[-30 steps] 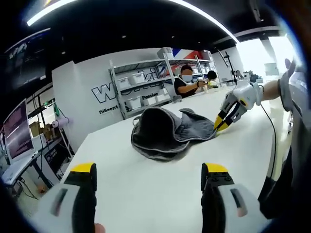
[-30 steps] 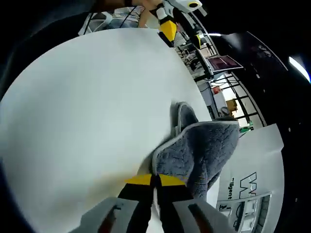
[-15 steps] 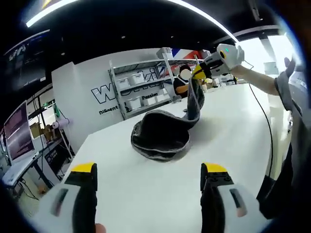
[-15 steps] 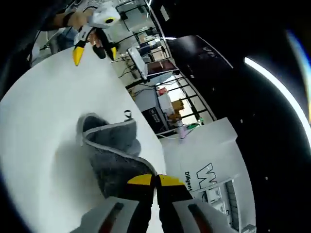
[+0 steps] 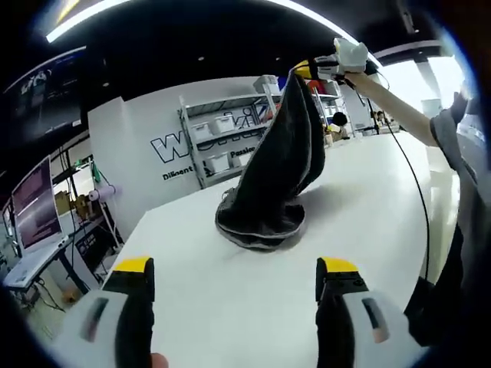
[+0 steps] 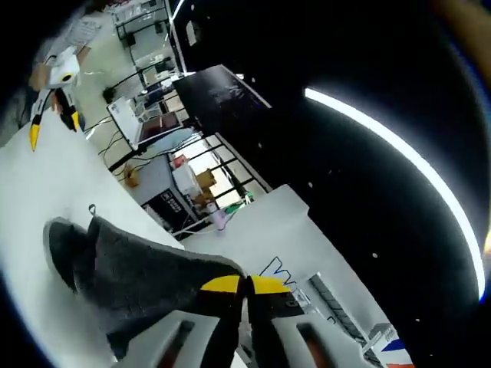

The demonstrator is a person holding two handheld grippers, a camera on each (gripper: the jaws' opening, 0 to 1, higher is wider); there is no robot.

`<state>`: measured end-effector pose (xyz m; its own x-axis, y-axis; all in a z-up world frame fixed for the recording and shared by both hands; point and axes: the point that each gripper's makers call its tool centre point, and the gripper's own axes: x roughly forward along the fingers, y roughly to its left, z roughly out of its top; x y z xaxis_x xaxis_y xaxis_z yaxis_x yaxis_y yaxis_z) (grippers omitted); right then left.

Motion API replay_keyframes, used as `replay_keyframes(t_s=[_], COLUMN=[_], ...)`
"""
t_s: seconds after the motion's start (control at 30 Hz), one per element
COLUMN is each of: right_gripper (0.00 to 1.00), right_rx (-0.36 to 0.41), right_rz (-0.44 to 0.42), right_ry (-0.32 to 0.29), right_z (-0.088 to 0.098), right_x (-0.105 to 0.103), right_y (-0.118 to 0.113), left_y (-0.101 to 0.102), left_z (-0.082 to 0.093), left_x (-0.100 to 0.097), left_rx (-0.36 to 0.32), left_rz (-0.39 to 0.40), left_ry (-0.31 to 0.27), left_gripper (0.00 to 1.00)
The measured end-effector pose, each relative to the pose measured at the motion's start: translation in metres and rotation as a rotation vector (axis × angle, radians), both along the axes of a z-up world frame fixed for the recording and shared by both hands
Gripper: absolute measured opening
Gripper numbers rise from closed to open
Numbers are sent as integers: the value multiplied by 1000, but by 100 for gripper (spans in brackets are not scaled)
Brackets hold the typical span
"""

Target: Fold the towel on the table until its edges align and the towel forms a compact rectangular stack.

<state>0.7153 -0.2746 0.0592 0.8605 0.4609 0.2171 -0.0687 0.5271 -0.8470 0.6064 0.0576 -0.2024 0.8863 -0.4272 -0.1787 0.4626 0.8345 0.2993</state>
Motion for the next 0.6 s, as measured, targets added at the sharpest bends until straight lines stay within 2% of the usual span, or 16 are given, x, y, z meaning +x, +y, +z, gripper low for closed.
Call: replay_keyframes(t_s=[0.17, 0.47, 0.6], right_gripper=[3, 3, 3], right_rx=[45, 18, 25], right_rz=[-15, -12, -3], right_ry=[-57, -70, -79], right_z=[21, 18, 22], right_x=[-4, -12, -16], right_y=[-7, -1, 0], left_y=[1, 4, 0], left_z=[-1, -1, -5], left_x=[1, 2, 4], left_rx=[-6, -10, -22], left_rz=[2, 8, -11], left_ry=[-1, -1, 12], left_gripper=[91, 91, 87])
